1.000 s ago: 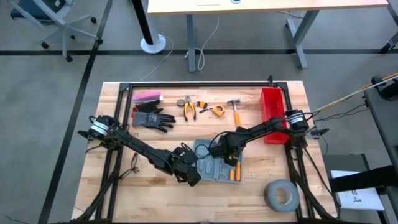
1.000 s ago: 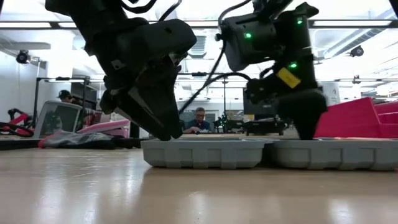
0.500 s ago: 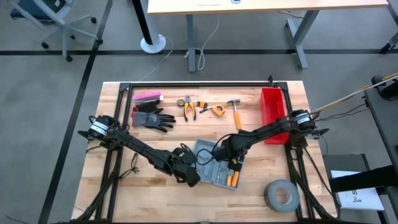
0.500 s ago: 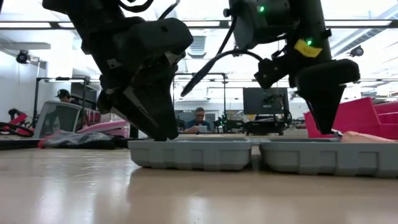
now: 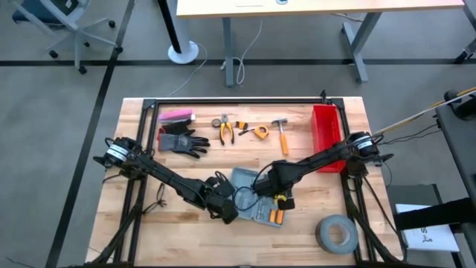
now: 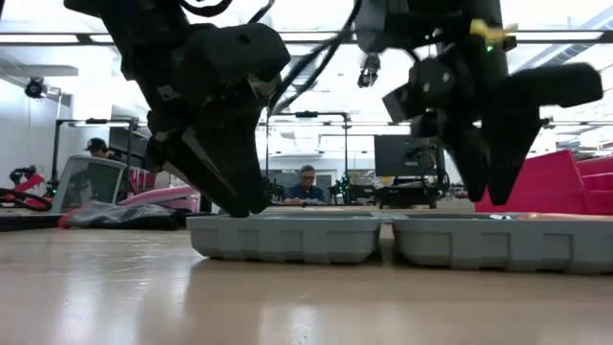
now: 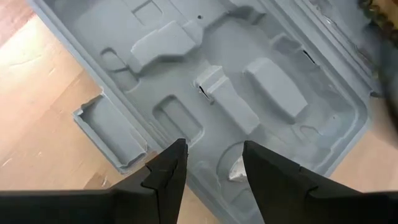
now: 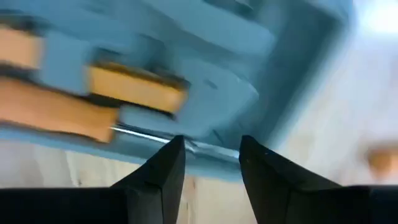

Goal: Prefit tool cases
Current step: Remove the nut driver from the pre-fit tool case

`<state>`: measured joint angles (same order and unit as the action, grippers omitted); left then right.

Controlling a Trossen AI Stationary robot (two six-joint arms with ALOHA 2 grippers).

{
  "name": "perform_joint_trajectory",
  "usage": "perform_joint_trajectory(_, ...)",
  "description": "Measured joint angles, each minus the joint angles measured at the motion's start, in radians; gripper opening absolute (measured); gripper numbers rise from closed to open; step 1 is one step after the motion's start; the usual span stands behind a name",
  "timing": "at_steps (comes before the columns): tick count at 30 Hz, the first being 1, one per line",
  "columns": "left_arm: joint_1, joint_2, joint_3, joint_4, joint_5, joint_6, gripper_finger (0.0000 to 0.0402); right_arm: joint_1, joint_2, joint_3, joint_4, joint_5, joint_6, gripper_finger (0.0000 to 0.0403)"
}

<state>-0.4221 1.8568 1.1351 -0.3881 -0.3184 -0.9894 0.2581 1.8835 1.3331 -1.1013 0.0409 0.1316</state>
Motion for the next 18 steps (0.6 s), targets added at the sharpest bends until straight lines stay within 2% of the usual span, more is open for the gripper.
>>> perform_joint_trajectory(4,0.0,-0.002,0.0,-0.009,0.032,0.006,0.0165,-0.015,0.0,0.0,0.015,-0.083,-0.216,0.0146)
perform_joint_trajectory(8,-0.003,-0.004,0.0,-0.032,0.041,0.005,0.0165,-0.035,0.0,-0.001,-0.003,-0.178,-0.364,0.0166)
perform_joint_trajectory(11,-0.007,-0.005,0.0,-0.032,0.046,0.005,0.0165,-0.039,-0.004,0.003,-0.048,-0.18,-0.462,0.0184)
perform_joint_trajectory(18,-0.014,-0.005,0.0,-0.032,0.052,0.031,0.0165,-0.043,-0.009,0.004,-0.01,-0.127,-0.632,0.0227)
